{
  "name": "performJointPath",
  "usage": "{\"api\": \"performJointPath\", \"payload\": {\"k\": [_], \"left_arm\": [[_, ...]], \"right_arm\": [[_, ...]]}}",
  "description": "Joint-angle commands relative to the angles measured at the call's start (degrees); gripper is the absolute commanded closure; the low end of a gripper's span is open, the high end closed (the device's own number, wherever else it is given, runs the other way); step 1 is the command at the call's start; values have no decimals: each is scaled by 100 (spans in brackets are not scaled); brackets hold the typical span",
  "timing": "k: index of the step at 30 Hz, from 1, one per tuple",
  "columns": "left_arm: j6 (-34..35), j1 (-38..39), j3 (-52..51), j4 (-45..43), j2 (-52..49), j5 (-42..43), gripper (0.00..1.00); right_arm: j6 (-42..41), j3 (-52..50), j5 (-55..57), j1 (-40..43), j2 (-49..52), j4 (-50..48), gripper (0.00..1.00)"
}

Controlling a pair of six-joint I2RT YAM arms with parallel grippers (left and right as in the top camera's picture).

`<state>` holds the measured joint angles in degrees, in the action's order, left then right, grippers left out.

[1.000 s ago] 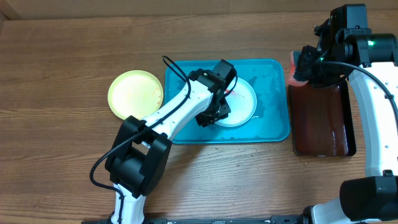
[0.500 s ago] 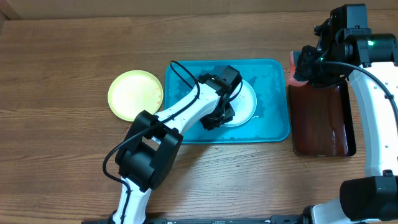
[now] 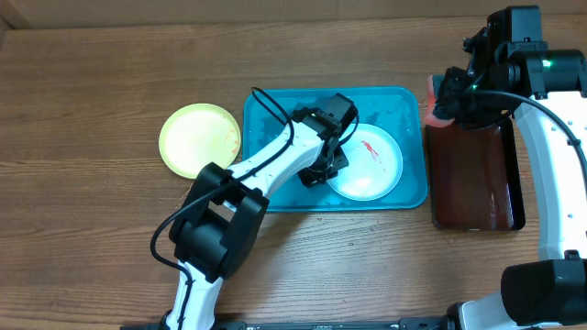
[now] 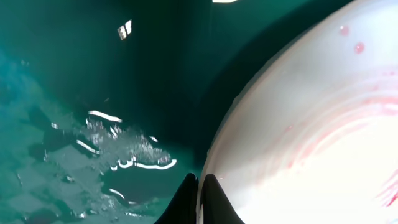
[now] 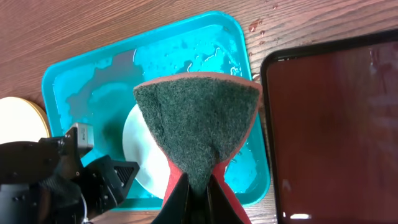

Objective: Clean dirty plates on tray and stack at the side
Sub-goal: 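Drag the white plate with the left gripper toward the tray center, then lower the sponge with the right gripper onto the white plate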

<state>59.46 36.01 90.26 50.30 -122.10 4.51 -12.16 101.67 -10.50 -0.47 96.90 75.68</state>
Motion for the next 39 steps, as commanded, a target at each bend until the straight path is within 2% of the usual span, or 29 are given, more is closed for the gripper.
{"api": "performJointPath", "payload": {"k": [1,4,11,19,22,27,39], "left_arm": [[-389,-295,74,-17,-46,2,96],[-986,-564,181,-116,-46,46,96],[-3797,-1102,304,-529,-46,1235,96],[-5412,-1167,302,-216,-46,1281,96],[-5322,-1167,302,-76,-46,942,96],[-4332,-1172,273,52,-48,232,96],[-4291,-1172,269,114,-48,256,96]], "right_arm": [[26,39,-11,17,-197,-17,96],[24,35,-15,15,-195,-17,96],[24,28,-258,-92,-37,-83,96],[-160,28,-267,-614,417,-310,96],[-337,26,-269,-778,610,-435,96],[-612,-155,-243,-1163,870,-761,96],[-1744,-1211,317,-1864,1471,-1937,96]]}}
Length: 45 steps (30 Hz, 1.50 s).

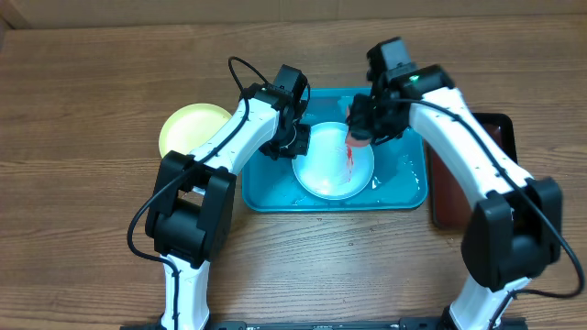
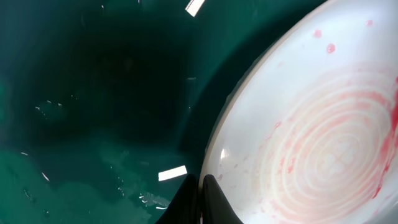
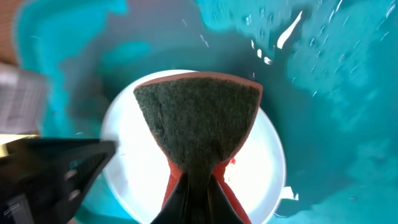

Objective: Clean dirty plates on tray and stack at the side
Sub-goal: 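Lower the sponge with the right gripper onto the white plate, then scrub the white plate with the sponge while the left gripper holds it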

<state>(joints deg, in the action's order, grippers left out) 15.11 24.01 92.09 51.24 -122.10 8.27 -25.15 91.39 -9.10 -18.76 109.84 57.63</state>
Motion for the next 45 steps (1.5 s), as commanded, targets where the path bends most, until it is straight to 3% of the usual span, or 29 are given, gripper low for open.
{"api": "performJointPath", "payload": {"k": [1,9,17,28,35,45], "left_arm": [[144,28,85,22,-48,-120,96],[232,28,85,37,-48,-122,96],[249,28,85,37,-48,-76,96],[247,28,85,42,-48,-74,96],[251,28,85,39,-48,-74,96],[275,-31,85,127,-48,-120,96]], "right_arm": [[-518,-245,177,-50,243,-166,96],[-664,-673,125,-116,592,-356,96],[-750,-1541,-809,-116,623,-1272,96],[-796,-1648,-1335,-586,623,-2166,96],[-861,-1644,-1405,-756,623,-1565,96],[-1086,-1329,177,-107,621,-535,96]]}}
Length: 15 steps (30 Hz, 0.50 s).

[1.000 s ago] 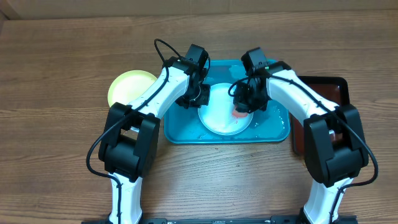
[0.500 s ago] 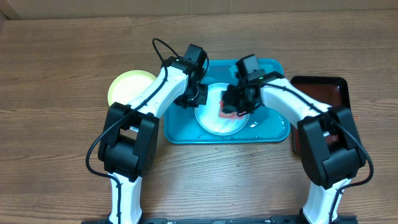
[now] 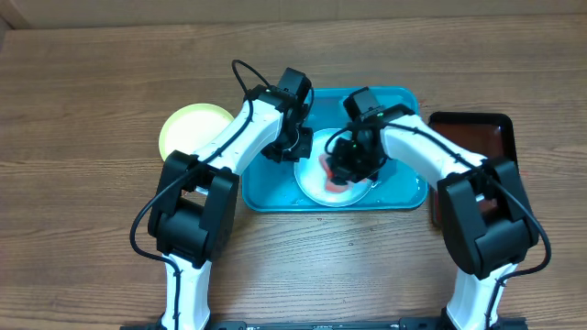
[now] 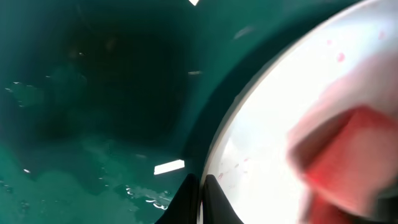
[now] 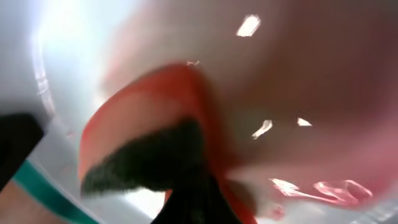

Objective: Clean dirty plates on tray and stack at the side
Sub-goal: 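Scrub the white plate with the sponge while the left gripper holds it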

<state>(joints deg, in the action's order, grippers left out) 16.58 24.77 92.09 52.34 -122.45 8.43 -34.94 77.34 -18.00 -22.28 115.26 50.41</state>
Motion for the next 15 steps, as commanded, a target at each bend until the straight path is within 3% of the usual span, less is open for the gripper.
{"api": "performJointPath", "payload": {"k": [1,8,15], "left_arm": [[170,-127,85,24,-13,-136,96],[380,-219,85,-129,-13,-61,96],[378,-229,85,-203,-13,107,96]], "right_arm": [[-96,162,1259,306,79,339,96],[289,586,1648,330,79,516,96],[348,417,1502,28,81,-354,96]]}}
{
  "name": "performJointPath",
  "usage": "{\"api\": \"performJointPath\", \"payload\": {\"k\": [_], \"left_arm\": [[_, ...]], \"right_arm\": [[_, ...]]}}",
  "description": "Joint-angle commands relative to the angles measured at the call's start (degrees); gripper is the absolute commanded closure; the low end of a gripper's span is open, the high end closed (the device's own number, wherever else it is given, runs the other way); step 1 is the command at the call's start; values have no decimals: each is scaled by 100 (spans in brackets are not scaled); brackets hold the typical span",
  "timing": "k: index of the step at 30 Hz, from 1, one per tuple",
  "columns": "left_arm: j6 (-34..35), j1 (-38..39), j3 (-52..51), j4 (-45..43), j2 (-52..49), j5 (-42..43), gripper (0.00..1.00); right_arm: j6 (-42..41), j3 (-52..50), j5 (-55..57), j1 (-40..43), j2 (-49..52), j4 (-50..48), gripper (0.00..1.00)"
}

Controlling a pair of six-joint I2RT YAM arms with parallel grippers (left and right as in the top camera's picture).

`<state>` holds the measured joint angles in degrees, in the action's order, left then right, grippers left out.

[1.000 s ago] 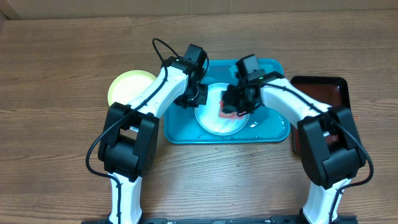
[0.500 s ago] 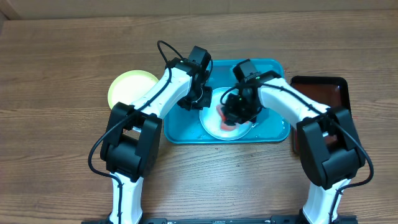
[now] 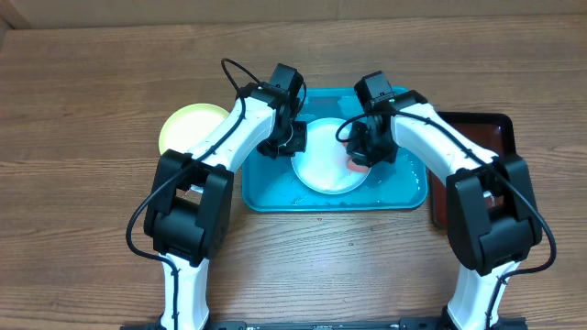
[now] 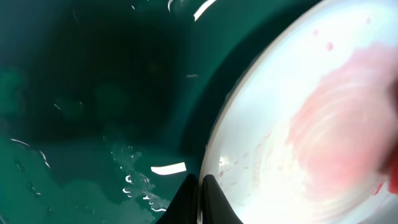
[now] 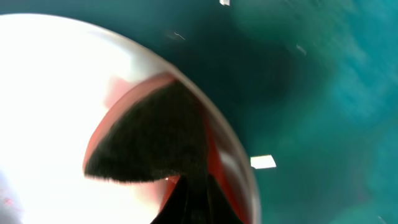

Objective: Clean dirty plates on tray and stack at the side
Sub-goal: 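Scrub the white plate with the sponge while the left gripper holds it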

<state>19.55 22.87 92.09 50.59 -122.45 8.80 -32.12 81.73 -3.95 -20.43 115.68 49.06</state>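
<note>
A white plate (image 3: 323, 163) smeared with pink lies in the wet teal tray (image 3: 413, 191). My left gripper (image 3: 292, 145) is shut on the plate's left rim (image 4: 214, 137), its fingertips (image 4: 200, 186) pinching the edge. My right gripper (image 3: 365, 154) is shut on a red sponge with a dark scrub face (image 5: 152, 137), pressed onto the plate's right side (image 5: 56, 93). In the left wrist view a pink smear (image 4: 339, 137) covers the plate's middle.
A yellow plate (image 3: 188, 128) lies on the wooden table left of the tray. A dark brown tray (image 3: 486, 124) sits at the right, partly behind my right arm. Both arms cross over the teal tray.
My right gripper with the sponge has moved from the plate's lower middle to its right side. The left gripper still pinches the left rim. The red marks are smeared into a pink patch.
First my left gripper pinched the white plate's rim while the right held the sponge over the brown tray. Then the sponge was over the plate in the teal tray. Then it pressed on the plate's middle, and now on its right side.
</note>
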Motion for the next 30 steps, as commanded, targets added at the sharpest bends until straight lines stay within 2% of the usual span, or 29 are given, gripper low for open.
{"api": "performJointPath", "payload": {"k": [1,9,12,20,25,30], "left_arm": [[81,-42,85,-33,-13,109,96],[90,-59,85,-31,-13,181,96],[177,-94,85,-26,-13,195,96],[190,-136,85,-31,-13,310,96],[188,-133,85,-20,-13,339,96],[188,-133,85,-7,-13,463,96]], "right_arm": [[63,-94,-7,-229,50,-361,96],[-85,-208,-1235,-627,365,-415,96],[-57,-179,-1375,-662,358,-286,96],[107,83,-529,-341,358,511,96],[83,90,-144,-306,358,247,96],[127,87,-448,-374,361,-407,96]]}}
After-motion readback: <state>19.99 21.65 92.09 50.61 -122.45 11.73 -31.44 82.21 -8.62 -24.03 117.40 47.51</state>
